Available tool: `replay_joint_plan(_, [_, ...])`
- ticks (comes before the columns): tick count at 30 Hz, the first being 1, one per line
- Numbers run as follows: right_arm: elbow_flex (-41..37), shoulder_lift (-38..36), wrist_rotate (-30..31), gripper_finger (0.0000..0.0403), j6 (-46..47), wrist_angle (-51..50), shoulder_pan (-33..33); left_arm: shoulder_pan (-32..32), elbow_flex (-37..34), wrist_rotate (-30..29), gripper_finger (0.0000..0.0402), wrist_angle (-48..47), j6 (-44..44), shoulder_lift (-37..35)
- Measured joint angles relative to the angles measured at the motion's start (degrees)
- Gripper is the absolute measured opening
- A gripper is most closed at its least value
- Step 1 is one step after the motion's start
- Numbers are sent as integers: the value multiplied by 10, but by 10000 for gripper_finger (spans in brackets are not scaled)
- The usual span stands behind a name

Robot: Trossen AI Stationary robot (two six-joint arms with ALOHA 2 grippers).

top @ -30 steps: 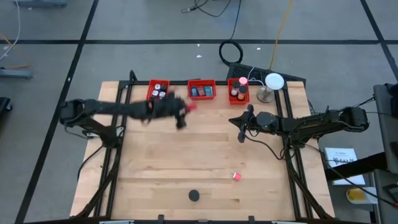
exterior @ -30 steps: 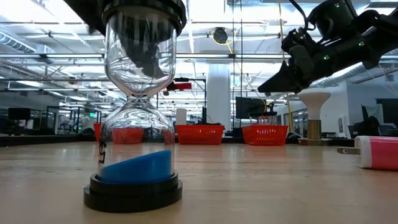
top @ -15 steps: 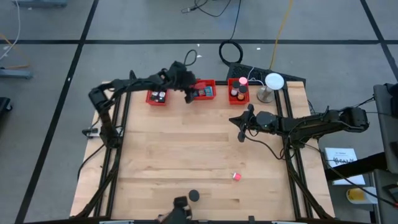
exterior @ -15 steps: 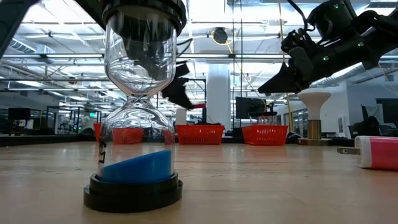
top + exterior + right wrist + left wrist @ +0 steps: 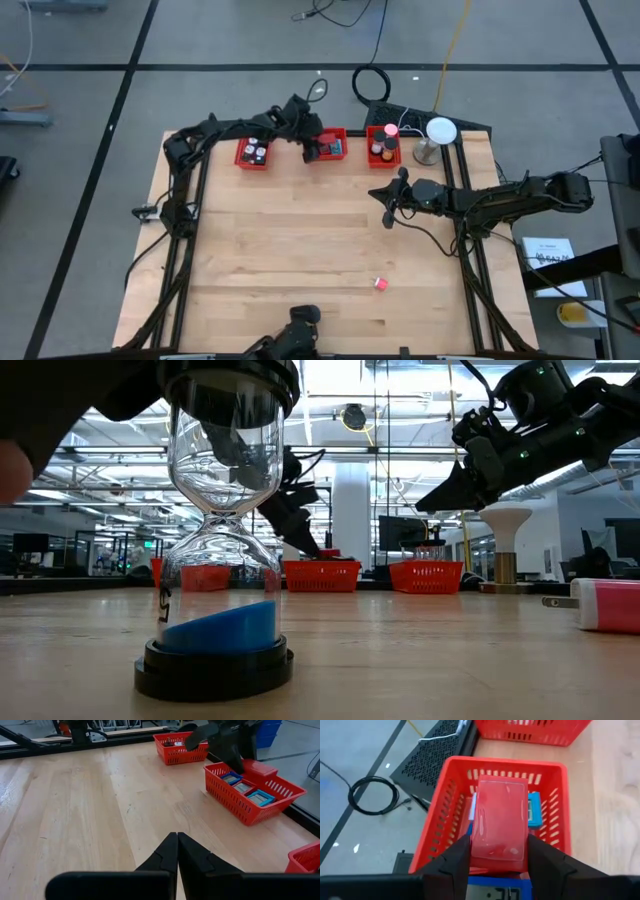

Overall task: Pick & Place Office items
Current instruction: Put the red digital clock into the middle red bin, then put the red charger adapter into the left red bin

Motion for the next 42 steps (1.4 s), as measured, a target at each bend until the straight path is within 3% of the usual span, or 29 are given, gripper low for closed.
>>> replay_joint_plan(16, [0,0,0,4,1,2,1,-1,0,-38,160,-8,-10,14])
replay_joint_plan(31, [0,0,0,4,1,2,1,-12,0,-54,214,-20,-10,11])
replay_joint_plan(38, [0,0,0,4,1,1,1,-12,0,-94,214,-97,4,-56])
replay_joint_plan(42, [0,0,-1,4,8,1,1,-12,-19,-75,187,-152,0,-107])
